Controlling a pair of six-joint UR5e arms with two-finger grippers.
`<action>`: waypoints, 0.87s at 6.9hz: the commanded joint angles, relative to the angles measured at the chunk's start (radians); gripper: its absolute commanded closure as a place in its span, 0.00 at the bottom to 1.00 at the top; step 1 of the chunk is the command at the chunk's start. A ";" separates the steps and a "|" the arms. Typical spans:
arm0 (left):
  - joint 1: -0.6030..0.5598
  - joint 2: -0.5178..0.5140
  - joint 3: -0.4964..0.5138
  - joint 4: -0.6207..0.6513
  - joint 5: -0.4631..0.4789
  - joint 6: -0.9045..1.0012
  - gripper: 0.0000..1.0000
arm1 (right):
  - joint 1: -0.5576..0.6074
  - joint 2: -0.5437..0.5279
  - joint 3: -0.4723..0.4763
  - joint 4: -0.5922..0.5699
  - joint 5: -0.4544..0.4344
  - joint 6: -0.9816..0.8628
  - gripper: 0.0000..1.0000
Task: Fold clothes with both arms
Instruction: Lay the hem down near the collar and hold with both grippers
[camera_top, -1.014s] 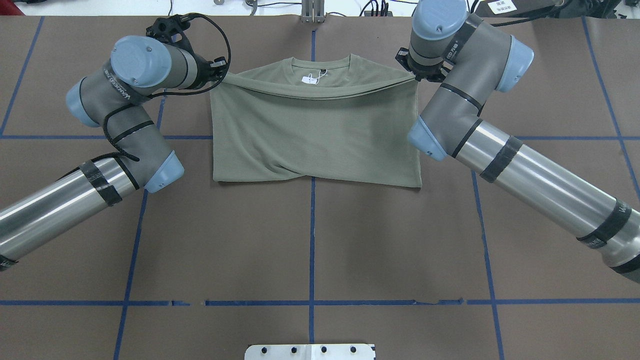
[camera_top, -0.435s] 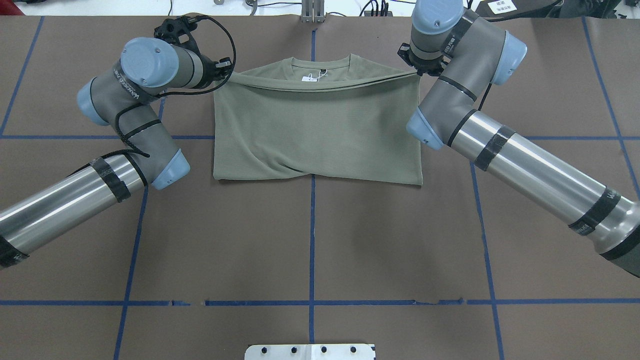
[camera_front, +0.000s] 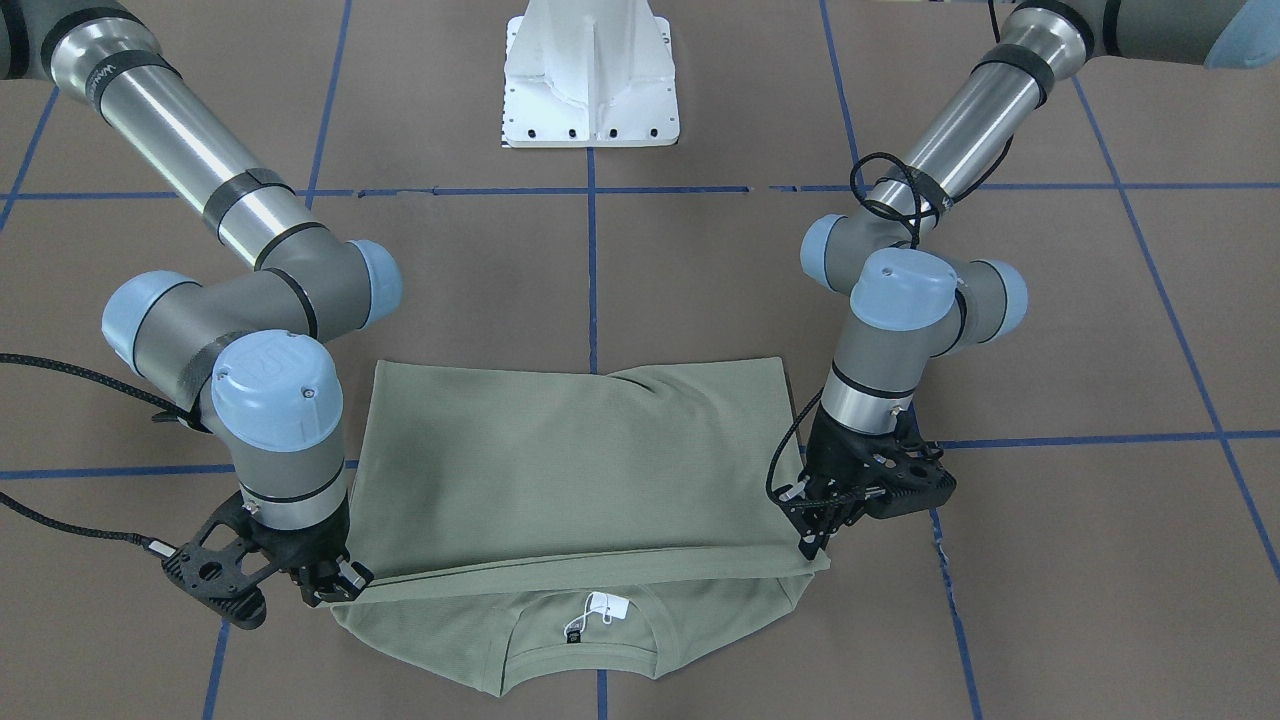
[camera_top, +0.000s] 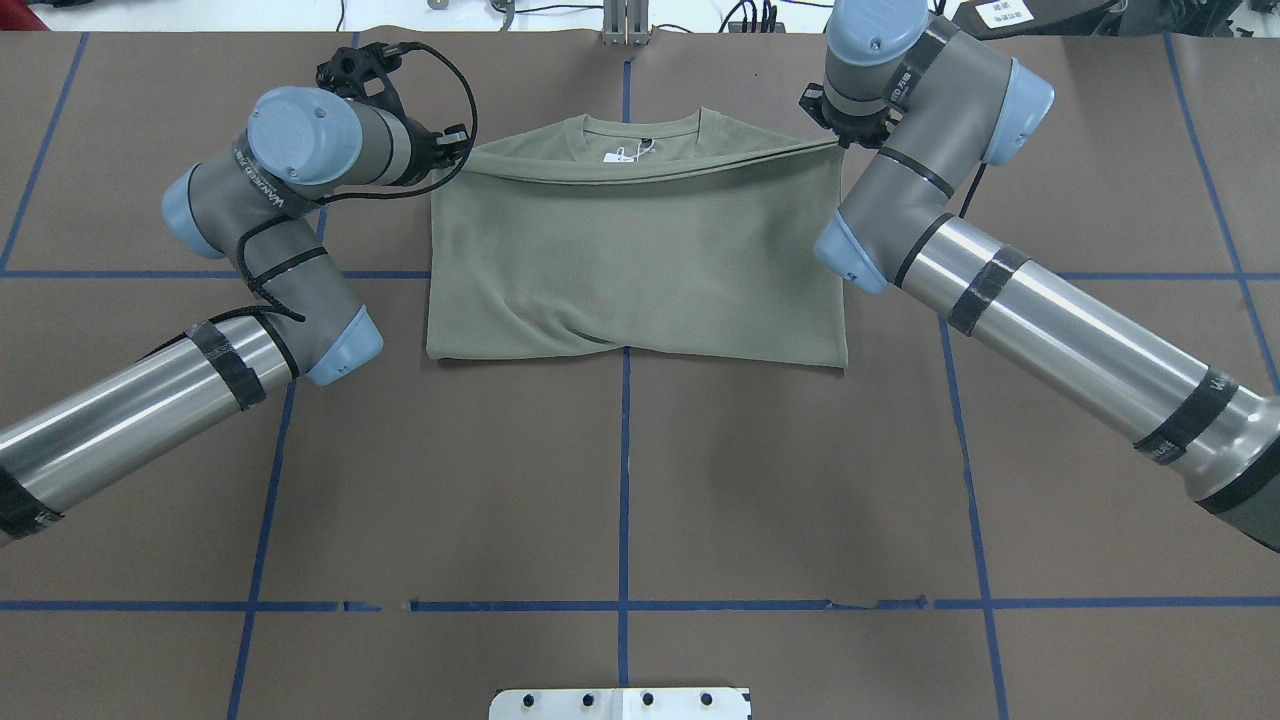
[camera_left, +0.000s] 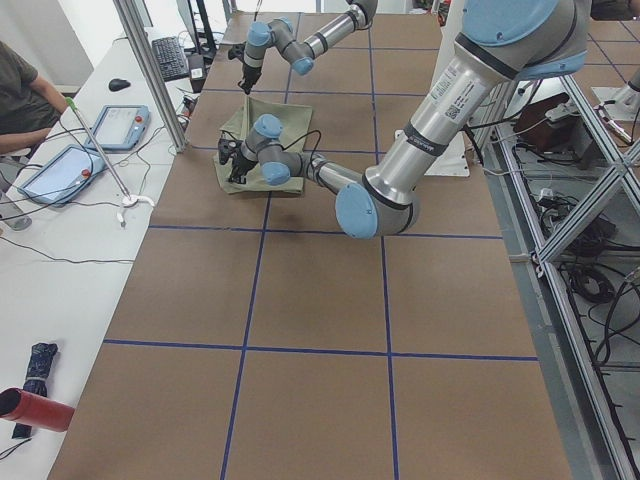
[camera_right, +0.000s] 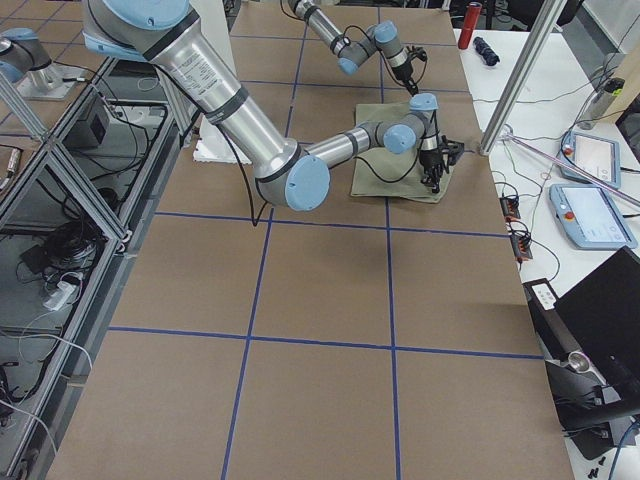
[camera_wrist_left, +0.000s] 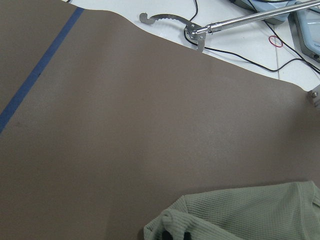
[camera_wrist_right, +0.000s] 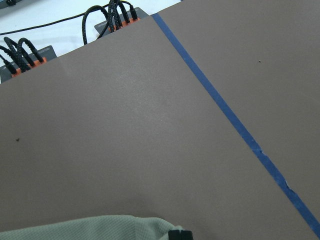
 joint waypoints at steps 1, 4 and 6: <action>0.008 0.002 0.002 -0.002 0.000 0.000 0.97 | -0.002 0.004 -0.005 0.000 -0.003 -0.001 1.00; 0.007 0.014 0.001 -0.045 0.000 0.002 0.53 | -0.004 0.001 -0.003 0.000 -0.006 -0.009 0.68; 0.005 0.036 -0.004 -0.088 -0.002 0.002 0.50 | -0.001 -0.071 0.115 0.000 0.009 -0.003 0.55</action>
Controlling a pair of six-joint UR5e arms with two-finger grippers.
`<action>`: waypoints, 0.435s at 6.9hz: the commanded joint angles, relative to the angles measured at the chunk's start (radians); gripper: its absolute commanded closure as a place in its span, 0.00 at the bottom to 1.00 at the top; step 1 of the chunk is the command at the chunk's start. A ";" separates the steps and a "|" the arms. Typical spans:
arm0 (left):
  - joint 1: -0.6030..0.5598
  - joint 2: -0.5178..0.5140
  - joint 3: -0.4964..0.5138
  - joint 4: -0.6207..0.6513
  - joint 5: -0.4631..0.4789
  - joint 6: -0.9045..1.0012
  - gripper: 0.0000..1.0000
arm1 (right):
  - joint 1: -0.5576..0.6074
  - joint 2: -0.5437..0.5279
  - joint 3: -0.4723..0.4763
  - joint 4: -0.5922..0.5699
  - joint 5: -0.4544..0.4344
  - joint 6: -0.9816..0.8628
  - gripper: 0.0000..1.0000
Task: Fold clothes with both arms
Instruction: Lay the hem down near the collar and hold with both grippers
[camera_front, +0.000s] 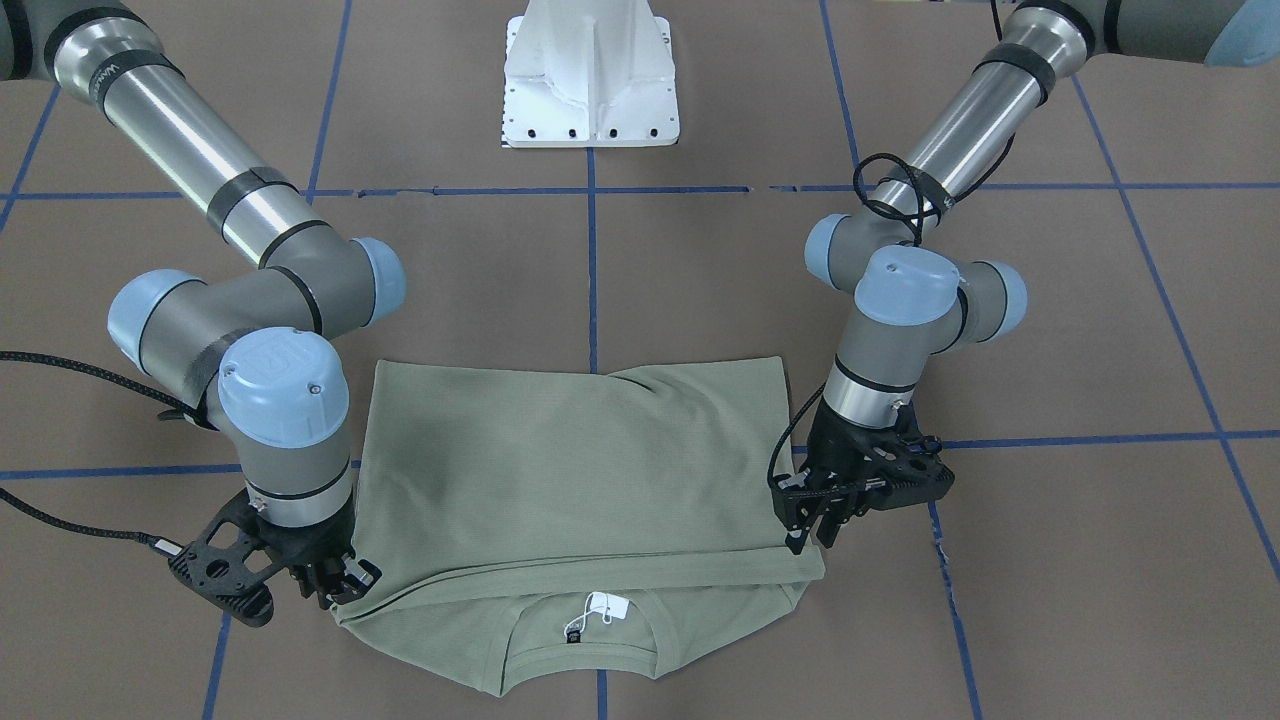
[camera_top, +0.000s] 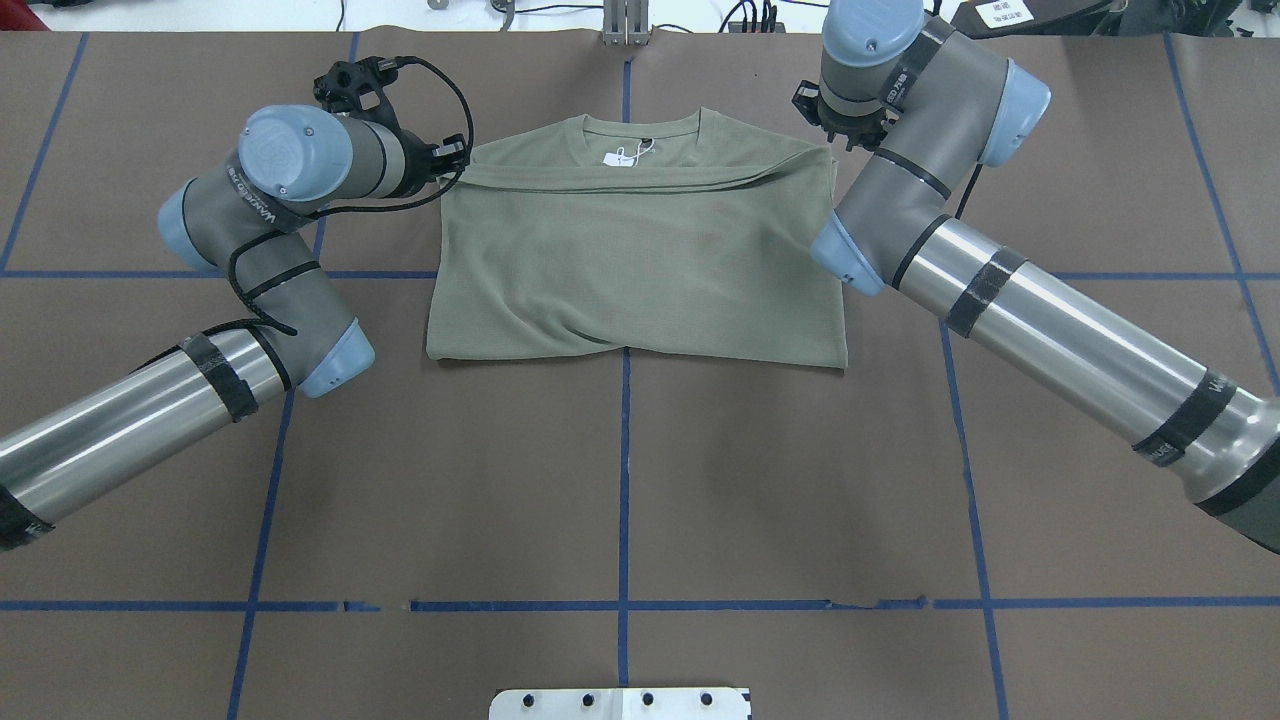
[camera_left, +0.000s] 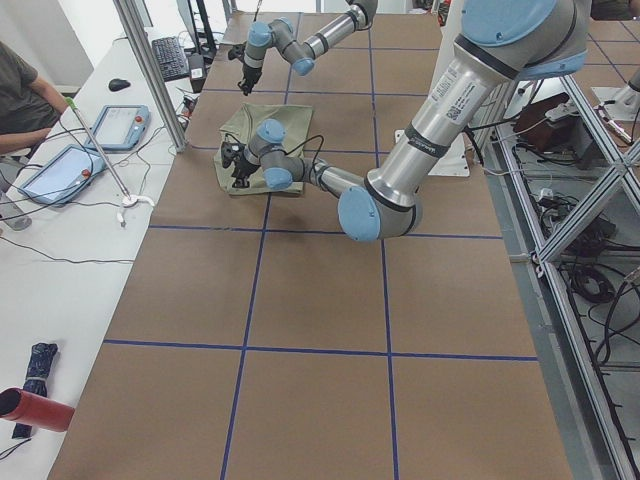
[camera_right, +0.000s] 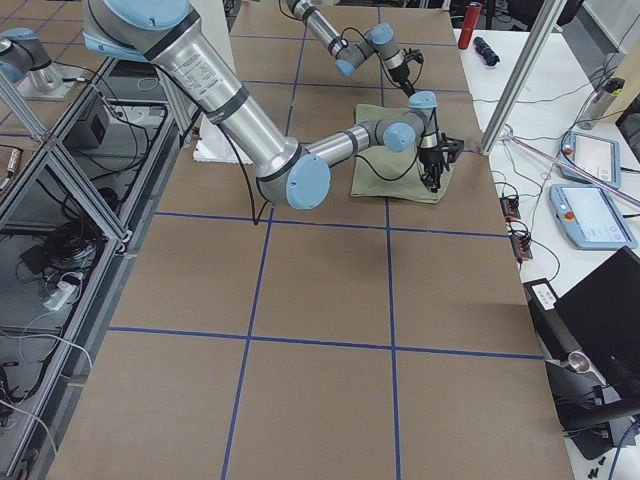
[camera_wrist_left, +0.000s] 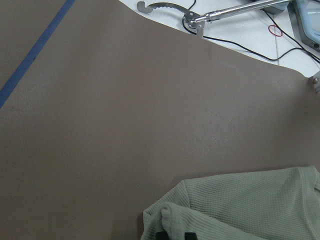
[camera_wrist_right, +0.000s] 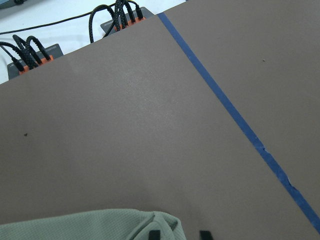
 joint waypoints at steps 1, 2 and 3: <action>-0.001 0.007 -0.008 -0.023 -0.001 -0.001 0.49 | -0.025 -0.180 0.271 -0.002 0.060 0.017 0.51; -0.001 0.007 -0.008 -0.023 -0.001 0.000 0.49 | -0.042 -0.319 0.454 0.000 0.103 0.088 0.45; -0.001 0.010 -0.009 -0.023 -0.003 0.000 0.49 | -0.071 -0.380 0.538 -0.002 0.129 0.171 0.41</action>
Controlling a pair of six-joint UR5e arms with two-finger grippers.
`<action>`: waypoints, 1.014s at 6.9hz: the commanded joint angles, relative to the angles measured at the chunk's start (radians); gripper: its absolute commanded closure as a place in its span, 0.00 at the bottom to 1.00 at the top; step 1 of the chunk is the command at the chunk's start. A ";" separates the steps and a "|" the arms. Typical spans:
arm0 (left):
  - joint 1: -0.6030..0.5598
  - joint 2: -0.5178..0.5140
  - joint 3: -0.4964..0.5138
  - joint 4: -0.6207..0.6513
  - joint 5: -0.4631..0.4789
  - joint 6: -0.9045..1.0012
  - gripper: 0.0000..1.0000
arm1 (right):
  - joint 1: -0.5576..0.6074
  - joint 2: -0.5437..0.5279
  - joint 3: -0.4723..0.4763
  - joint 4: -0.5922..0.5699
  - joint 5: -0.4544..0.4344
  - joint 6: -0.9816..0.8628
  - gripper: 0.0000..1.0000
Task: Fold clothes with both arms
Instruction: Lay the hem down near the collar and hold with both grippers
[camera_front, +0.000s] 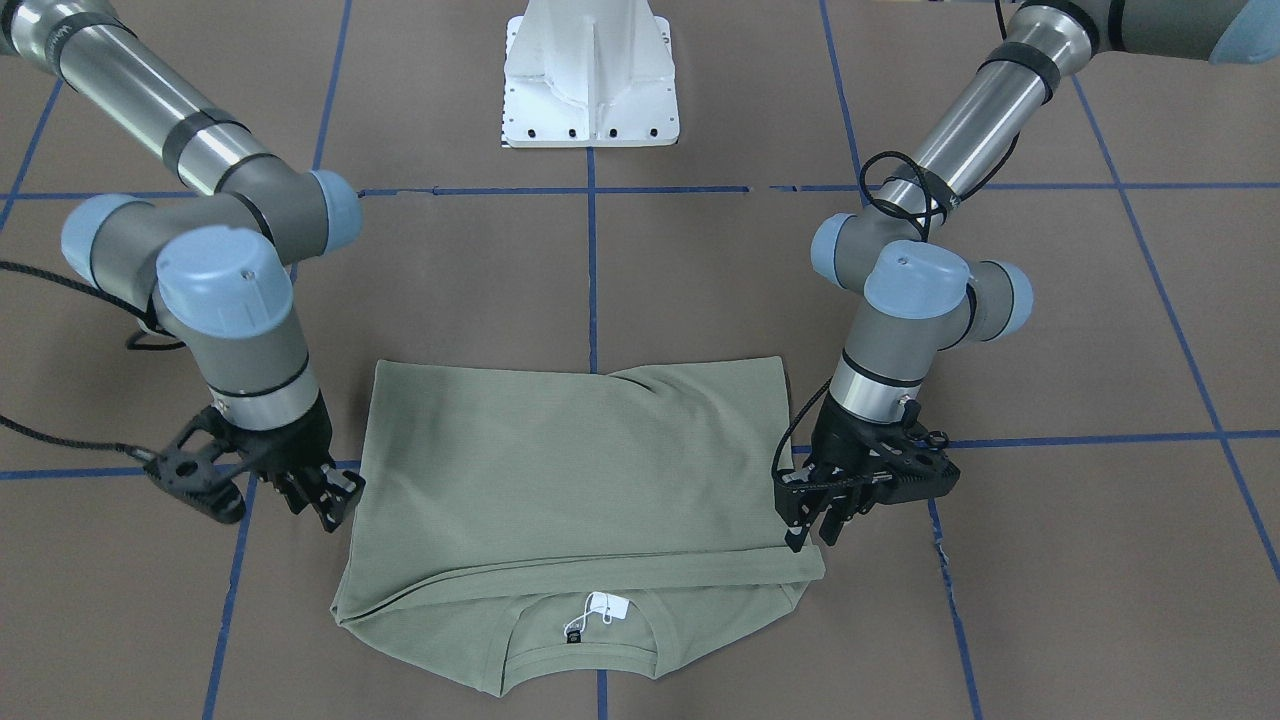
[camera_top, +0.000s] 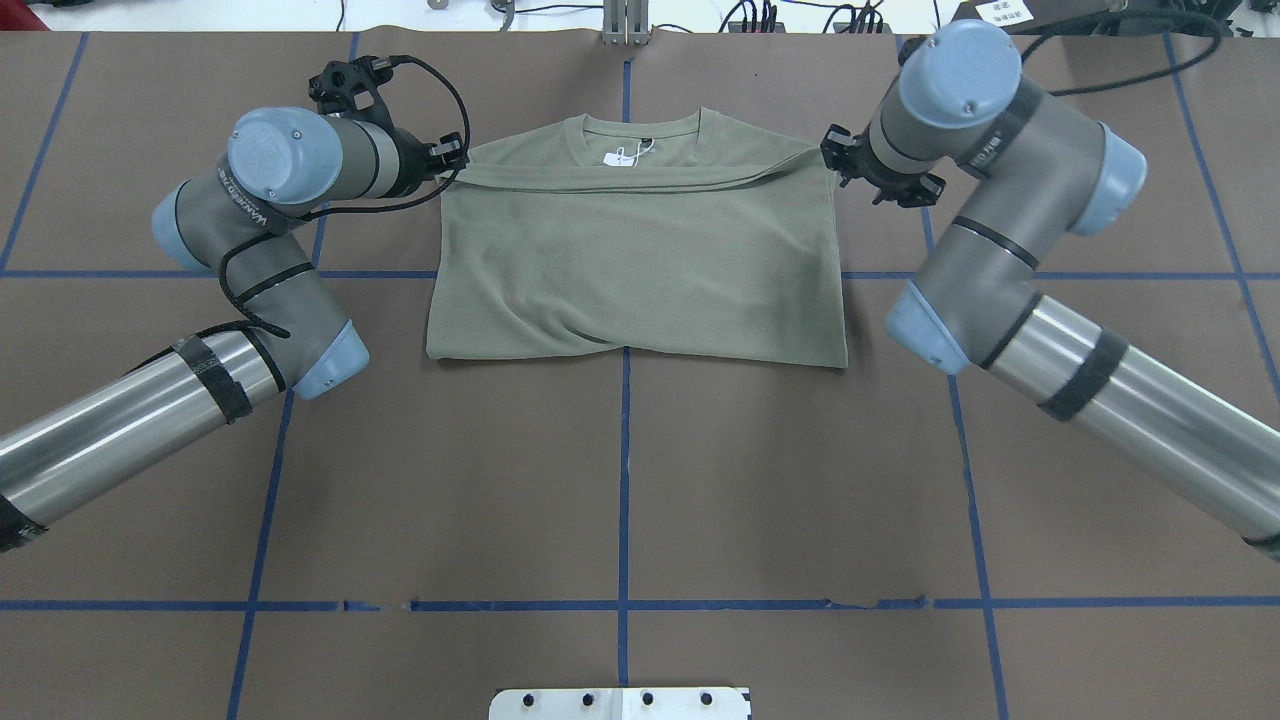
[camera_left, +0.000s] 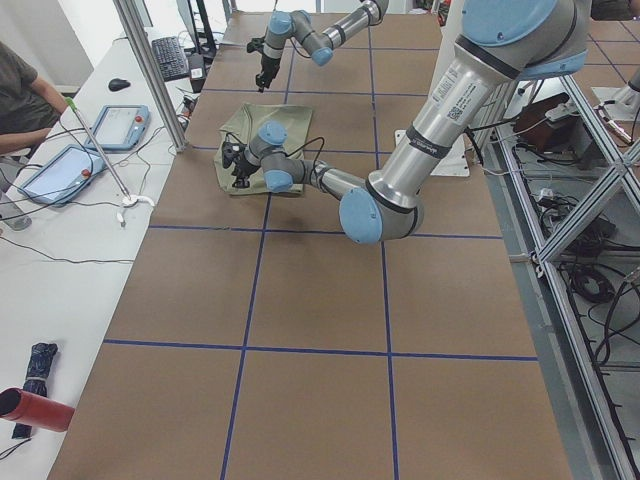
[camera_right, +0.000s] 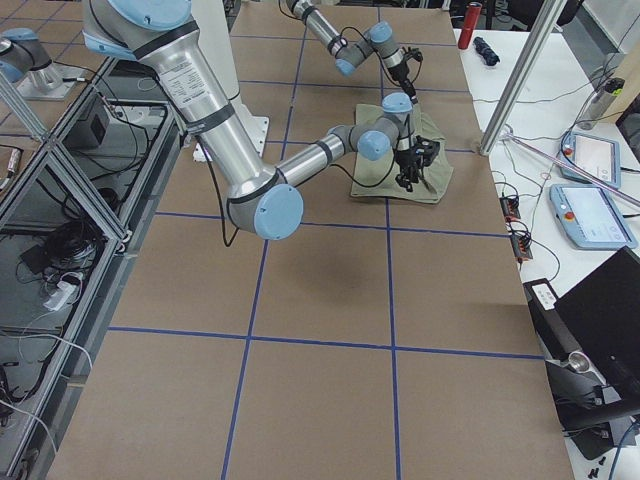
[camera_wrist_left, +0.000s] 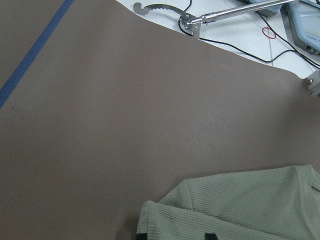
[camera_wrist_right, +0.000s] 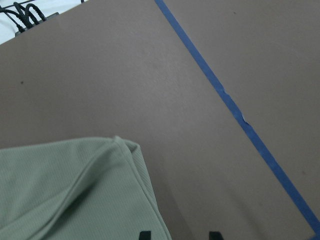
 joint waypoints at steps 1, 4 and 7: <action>0.000 0.004 -0.002 -0.001 -0.001 0.002 0.49 | -0.074 -0.154 0.170 0.004 0.037 0.170 0.39; 0.001 0.004 -0.002 0.002 0.000 0.007 0.47 | -0.165 -0.169 0.175 0.004 0.027 0.253 0.38; 0.001 0.004 -0.003 0.004 0.002 0.007 0.46 | -0.205 -0.171 0.168 0.004 0.015 0.263 0.38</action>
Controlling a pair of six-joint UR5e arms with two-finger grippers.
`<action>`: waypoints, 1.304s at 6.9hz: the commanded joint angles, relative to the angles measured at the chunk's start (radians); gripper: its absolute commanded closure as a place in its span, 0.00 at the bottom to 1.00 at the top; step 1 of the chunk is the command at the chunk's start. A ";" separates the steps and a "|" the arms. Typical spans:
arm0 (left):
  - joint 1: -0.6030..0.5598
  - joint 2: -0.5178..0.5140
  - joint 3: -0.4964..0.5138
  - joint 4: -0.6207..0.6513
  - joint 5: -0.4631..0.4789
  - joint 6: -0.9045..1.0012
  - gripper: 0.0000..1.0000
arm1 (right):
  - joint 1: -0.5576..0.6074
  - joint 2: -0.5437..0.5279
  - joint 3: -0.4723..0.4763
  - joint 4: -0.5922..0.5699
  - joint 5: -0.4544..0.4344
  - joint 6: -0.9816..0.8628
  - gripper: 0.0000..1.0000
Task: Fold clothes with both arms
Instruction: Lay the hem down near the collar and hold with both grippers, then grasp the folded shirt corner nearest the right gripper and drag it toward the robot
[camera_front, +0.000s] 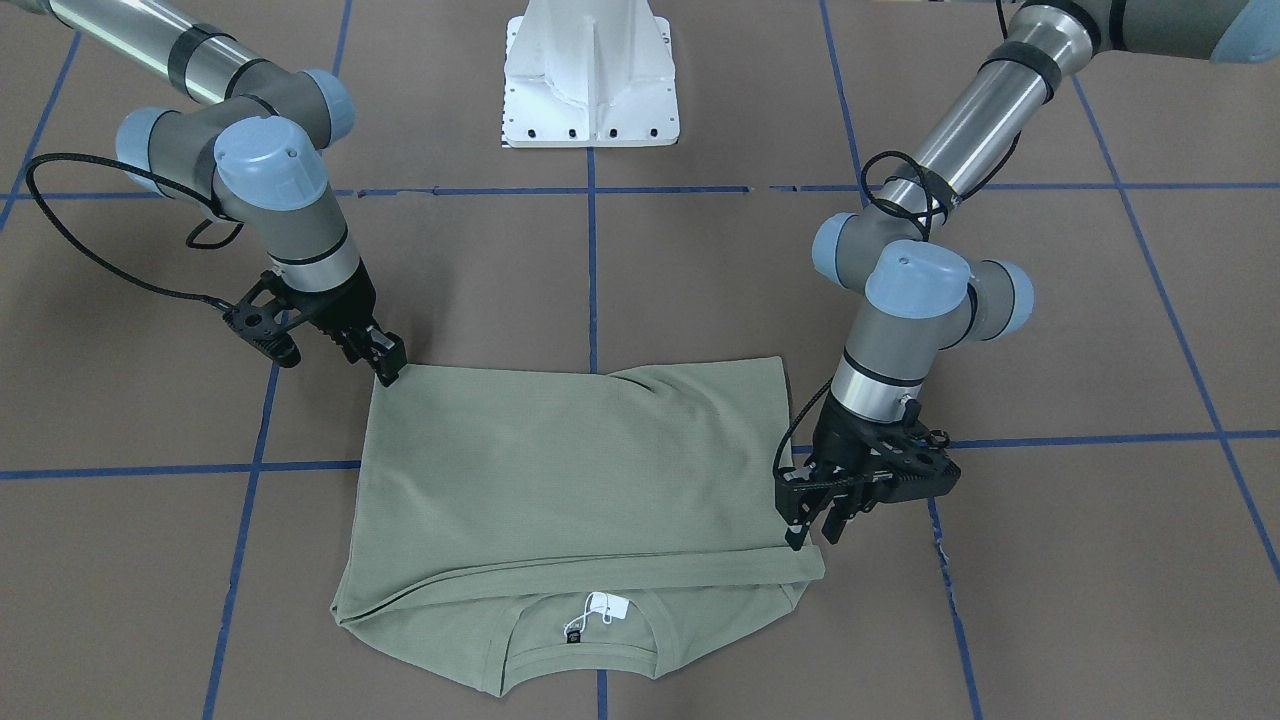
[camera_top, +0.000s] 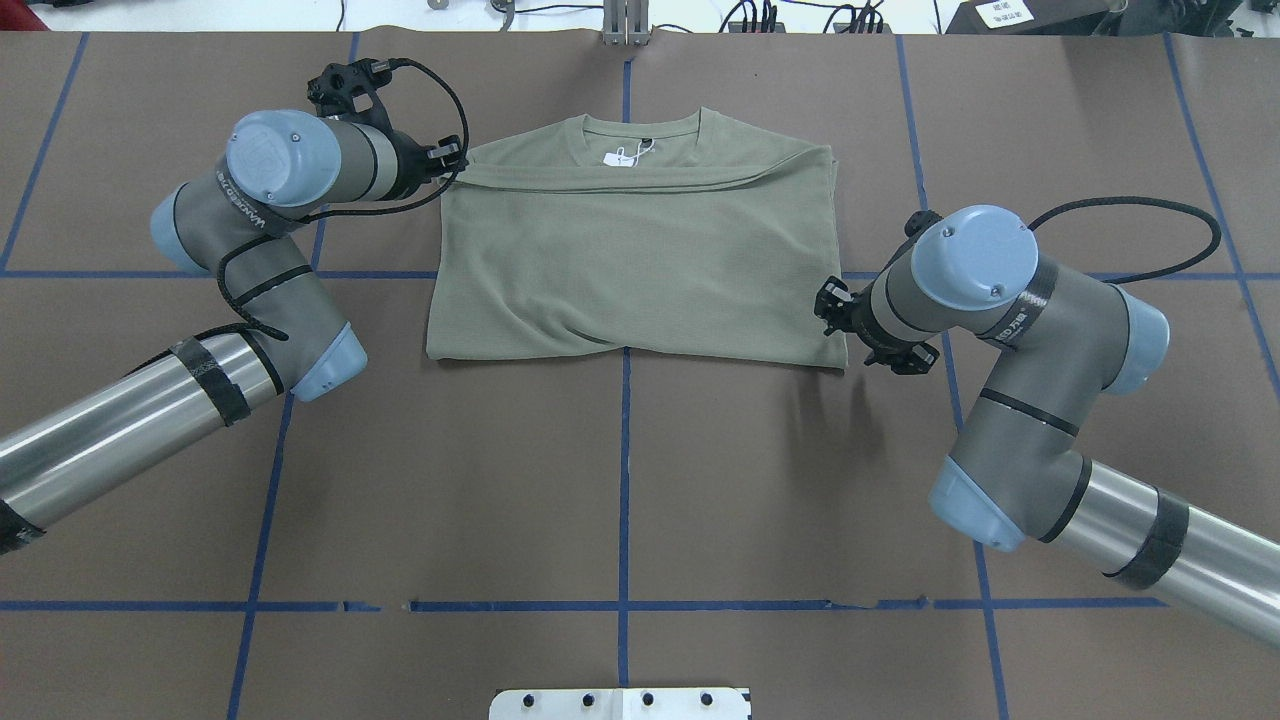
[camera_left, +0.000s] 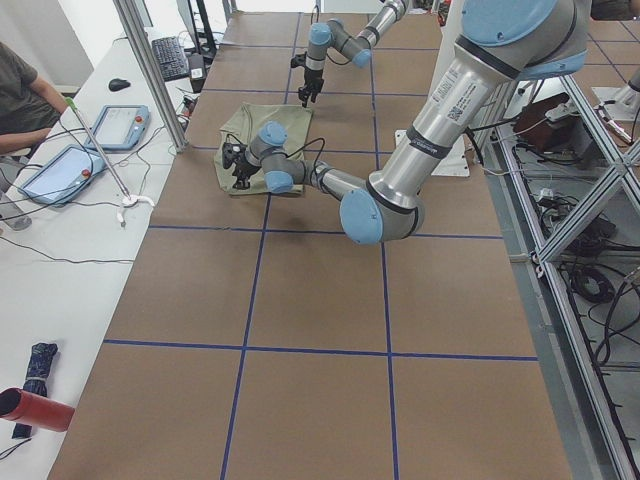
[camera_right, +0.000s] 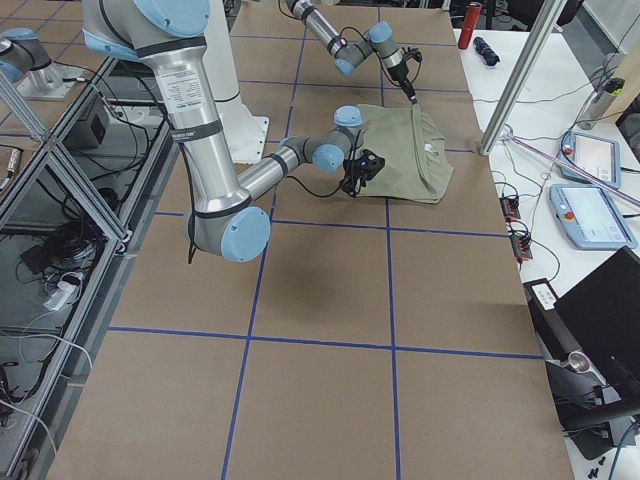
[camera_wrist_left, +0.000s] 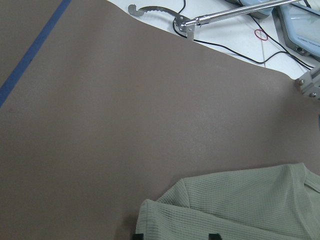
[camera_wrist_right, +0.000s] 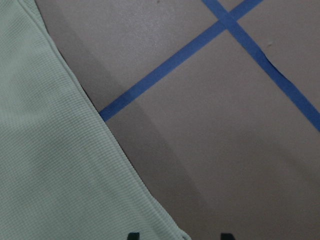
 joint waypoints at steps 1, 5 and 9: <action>0.000 0.000 -0.001 0.001 0.001 0.000 0.46 | -0.019 0.001 -0.003 0.000 -0.004 0.003 0.38; 0.000 0.002 -0.012 0.007 0.004 -0.001 0.46 | -0.024 0.006 -0.007 0.000 -0.009 0.000 1.00; -0.001 0.003 -0.024 0.010 0.006 -0.001 0.46 | -0.015 -0.012 0.066 -0.006 -0.001 -0.001 1.00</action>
